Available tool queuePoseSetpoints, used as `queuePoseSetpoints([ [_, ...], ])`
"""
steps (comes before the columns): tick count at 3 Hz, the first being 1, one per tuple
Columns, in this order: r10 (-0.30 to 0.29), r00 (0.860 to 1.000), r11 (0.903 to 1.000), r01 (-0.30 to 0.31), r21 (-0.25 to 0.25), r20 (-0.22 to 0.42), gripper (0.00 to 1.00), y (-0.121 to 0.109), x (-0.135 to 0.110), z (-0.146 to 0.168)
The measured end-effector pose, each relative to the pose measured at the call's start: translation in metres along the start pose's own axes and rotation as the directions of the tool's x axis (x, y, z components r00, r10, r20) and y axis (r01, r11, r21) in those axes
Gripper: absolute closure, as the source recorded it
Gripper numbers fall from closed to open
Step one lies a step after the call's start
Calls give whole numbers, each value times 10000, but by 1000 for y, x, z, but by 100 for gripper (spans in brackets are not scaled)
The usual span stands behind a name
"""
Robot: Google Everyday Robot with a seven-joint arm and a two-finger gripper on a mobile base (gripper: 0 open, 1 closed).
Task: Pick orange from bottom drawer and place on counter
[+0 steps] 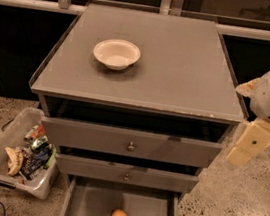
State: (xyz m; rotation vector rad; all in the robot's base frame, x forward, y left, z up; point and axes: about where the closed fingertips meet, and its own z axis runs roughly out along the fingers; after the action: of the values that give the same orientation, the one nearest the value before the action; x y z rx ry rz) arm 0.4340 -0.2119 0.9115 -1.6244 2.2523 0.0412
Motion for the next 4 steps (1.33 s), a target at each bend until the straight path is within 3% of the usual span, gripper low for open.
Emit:
queuePoseSetpoints([
  [1, 371, 9988, 9993, -370, -53, 328, 0, 9, 16, 42],
  [3, 251, 9930, 9978, -319, 575, 1153, 0, 24, 53, 112],
  [4, 252, 9930, 9979, -320, 571, 1152, 0, 24, 53, 112],
])
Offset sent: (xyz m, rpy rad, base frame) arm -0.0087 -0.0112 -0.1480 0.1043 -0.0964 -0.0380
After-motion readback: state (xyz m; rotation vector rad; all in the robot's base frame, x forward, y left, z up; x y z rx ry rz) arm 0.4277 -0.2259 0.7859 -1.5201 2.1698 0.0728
